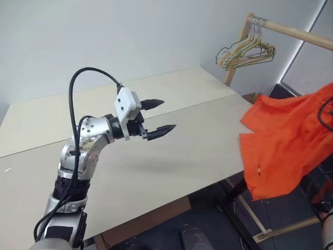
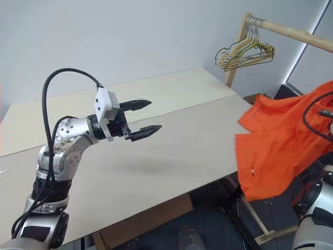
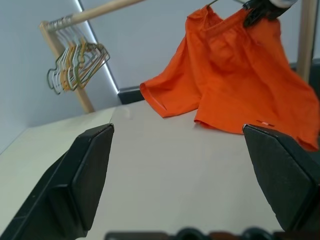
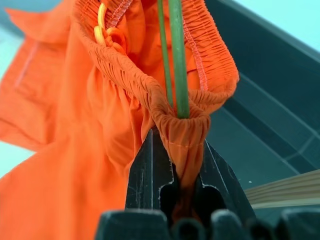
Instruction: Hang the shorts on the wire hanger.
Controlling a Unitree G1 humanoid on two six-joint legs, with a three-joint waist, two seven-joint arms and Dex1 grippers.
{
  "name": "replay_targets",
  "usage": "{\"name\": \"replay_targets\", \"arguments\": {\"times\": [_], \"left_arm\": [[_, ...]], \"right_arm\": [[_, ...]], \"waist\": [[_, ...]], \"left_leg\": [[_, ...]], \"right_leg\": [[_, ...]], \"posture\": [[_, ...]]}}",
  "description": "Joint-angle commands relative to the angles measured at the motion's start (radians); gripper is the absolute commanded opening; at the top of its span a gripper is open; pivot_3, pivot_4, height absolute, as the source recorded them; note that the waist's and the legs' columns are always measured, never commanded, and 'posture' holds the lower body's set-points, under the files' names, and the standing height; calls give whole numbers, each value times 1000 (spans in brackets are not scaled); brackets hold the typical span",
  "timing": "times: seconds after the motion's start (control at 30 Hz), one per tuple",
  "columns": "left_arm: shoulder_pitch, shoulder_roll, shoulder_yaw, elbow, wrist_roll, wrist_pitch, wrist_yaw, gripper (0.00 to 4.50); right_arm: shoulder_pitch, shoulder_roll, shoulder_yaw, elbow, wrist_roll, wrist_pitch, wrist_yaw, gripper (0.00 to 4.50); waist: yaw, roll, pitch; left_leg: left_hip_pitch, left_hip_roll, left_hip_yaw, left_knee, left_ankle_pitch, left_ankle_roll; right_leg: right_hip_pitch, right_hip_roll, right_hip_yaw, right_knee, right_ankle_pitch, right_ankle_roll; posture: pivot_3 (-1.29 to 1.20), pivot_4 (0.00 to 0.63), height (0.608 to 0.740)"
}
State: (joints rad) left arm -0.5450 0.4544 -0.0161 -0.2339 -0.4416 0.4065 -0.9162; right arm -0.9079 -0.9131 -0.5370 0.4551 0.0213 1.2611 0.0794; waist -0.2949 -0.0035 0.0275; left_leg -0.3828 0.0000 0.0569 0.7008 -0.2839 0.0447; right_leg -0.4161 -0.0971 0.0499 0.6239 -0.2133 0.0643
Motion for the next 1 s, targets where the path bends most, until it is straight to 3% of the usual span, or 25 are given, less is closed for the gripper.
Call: {"name": "replay_targets", "arguments": {"times": [0.03,0.17,0.3,0.63,1.0], "left_arm": [[-1,-24,37,-32,-47,-56,3,4466],[-7,-28,16,-15,-38,-74,4,4466],[-12,-43,7,1,-30,-99,15,4466],[6,-79,22,-8,-65,-125,27,4466],[23,-97,29,-45,-116,-142,27,4466]], "right_arm": [[-92,-53,4,101,-2,-118,-30,0],[-172,-84,6,247,14,-195,-46,0],[-228,-109,-3,378,35,-255,-56,0],[-311,-145,-45,609,104,-325,-116,0],[-315,-139,10,664,125,-358,-102,0]], "waist": [[-4,0,0],[-17,1,1],[-32,1,1],[-53,1,1],[-48,1,2]], "left_leg": [[1,0,0,0,0,0],[14,0,0,-7,-1,1],[16,0,0,-8,-4,4],[16,-1,1,-8,-4,5],[16,-2,1,-8,-5,5]], "right_leg": [[1,0,0,0,0,0],[15,0,-1,-9,-1,1],[26,0,-2,-15,-1,3],[28,-4,-1,-16,-1,7],[28,-4,0,-16,-1,8]], "posture": [[-305,0,740],[-315,0,740],[-318,0,740],[-307,0,740],[-277,0,740]]}}
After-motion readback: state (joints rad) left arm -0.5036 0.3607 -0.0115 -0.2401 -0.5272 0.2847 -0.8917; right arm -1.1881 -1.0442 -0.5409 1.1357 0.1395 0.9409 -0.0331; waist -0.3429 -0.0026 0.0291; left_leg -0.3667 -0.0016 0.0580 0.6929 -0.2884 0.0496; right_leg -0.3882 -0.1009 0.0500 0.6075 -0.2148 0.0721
